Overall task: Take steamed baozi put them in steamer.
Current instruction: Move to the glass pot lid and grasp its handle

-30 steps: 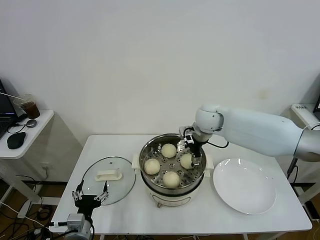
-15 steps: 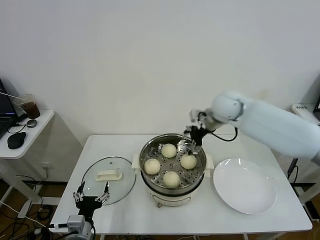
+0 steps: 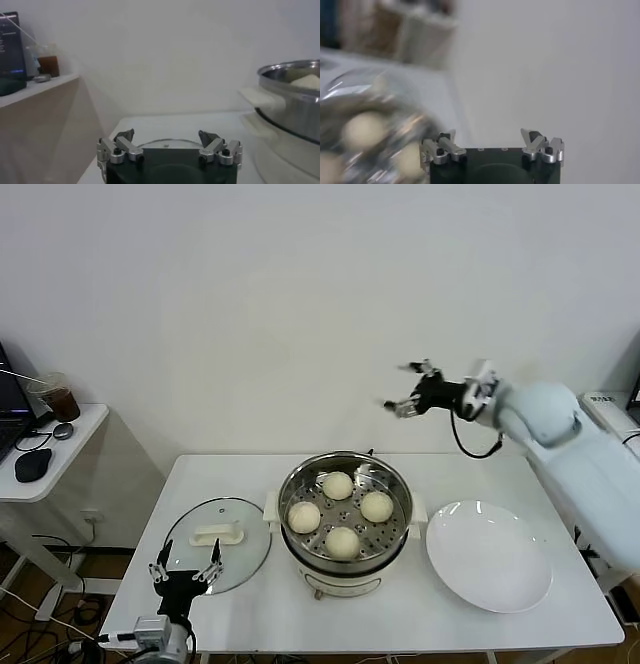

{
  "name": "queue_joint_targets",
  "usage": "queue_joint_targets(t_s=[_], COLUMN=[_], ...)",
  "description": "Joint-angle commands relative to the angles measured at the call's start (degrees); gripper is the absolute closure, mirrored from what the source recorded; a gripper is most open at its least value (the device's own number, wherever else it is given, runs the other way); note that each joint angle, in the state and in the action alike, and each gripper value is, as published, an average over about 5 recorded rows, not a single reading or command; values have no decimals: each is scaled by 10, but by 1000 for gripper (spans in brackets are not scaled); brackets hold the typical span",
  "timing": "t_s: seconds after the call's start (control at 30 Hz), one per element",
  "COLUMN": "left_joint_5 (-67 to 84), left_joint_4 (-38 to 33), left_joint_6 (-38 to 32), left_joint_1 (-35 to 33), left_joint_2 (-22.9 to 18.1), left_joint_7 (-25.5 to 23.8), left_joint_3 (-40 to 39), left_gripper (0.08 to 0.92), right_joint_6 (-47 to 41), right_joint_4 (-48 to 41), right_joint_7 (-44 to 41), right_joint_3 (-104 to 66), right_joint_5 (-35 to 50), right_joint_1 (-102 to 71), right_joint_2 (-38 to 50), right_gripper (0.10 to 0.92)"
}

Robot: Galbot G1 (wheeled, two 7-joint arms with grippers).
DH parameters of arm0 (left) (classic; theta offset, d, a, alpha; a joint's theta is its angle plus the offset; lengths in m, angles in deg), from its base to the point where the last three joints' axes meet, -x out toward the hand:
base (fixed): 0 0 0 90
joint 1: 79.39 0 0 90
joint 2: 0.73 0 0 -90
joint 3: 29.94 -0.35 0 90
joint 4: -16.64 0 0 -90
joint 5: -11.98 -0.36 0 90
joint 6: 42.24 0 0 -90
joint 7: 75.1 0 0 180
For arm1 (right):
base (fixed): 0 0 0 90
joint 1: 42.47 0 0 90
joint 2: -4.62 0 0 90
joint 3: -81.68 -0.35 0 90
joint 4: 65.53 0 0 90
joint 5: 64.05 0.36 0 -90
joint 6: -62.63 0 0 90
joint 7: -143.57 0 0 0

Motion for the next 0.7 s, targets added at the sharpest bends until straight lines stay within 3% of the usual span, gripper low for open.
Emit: queue_joint_targets(t_s=[0.03, 0.2, 0.37, 0.6, 0.7], left_joint_5=[-60, -175, -462, -719, -768], left_joint_4=[16, 55, 126, 234, 255], left_joint_6=[-29, -50, -115, -138, -116], left_joint_1=[24, 63, 112, 115, 112], left_joint_2=[15, 42, 83, 182, 214], left_joint_7=[0, 6, 38, 181, 178], left_joint_3=[7, 19, 25, -39, -59], left_gripper=[177, 177, 177, 177, 177], right_joint_6=[67, 86, 108, 127, 128], right_joint_4=[83, 120, 133, 123, 123], right_joint_7=[246, 254, 259, 263, 262], right_joint_3=[-472, -537, -539, -525, -520], right_joint_5=[24, 16, -20, -34, -34], right_joint_1=[-410, -503, -581, -606, -603], right_joint_2=[-161, -244, -278, -290, -292], right_gripper=[203, 203, 203, 203, 203])
